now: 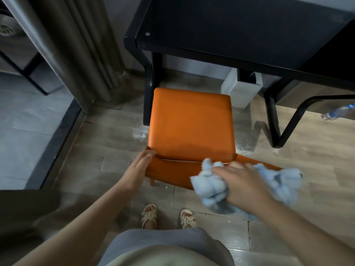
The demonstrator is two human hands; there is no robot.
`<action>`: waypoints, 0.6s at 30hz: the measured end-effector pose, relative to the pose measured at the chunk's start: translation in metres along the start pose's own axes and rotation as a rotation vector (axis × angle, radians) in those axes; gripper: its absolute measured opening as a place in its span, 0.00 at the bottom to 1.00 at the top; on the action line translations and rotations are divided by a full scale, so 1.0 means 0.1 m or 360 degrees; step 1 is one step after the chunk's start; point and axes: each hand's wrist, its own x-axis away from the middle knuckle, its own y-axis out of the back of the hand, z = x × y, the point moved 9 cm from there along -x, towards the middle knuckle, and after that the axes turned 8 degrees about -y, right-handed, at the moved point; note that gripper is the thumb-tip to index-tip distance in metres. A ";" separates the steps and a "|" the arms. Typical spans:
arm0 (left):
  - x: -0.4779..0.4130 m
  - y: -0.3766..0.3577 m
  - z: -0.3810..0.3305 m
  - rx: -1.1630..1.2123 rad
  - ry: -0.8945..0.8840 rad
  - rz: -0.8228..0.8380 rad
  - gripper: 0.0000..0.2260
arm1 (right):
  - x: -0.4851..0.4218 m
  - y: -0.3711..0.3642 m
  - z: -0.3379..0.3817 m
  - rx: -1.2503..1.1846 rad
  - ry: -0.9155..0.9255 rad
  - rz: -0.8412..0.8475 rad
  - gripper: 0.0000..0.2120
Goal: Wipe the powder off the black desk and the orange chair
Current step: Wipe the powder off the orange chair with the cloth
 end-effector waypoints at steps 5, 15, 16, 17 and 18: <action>-0.01 0.02 0.02 0.0530 0.0214 -0.0012 0.17 | -0.32 0.28 1.06 -0.0037 0.0214 -0.0372 0.22; -0.01 0.11 -0.20 0.0611 -0.0080 0.0142 0.13 | -0.29 0.19 0.46 -0.0396 -0.0144 0.0121 0.25; 0.00 0.12 -0.15 0.0649 -0.0051 0.0137 0.12 | -0.38 0.24 0.67 -0.0435 -0.0100 0.0071 0.23; 0.00 0.14 -0.11 0.0706 -0.0017 0.0133 0.11 | -0.47 0.29 0.92 -0.0406 -0.0046 -0.0010 0.22; 0.04 0.20 -0.04 0.0769 0.0024 0.0112 0.10 | -0.58 0.33 1.21 -0.0368 0.0011 -0.0103 0.22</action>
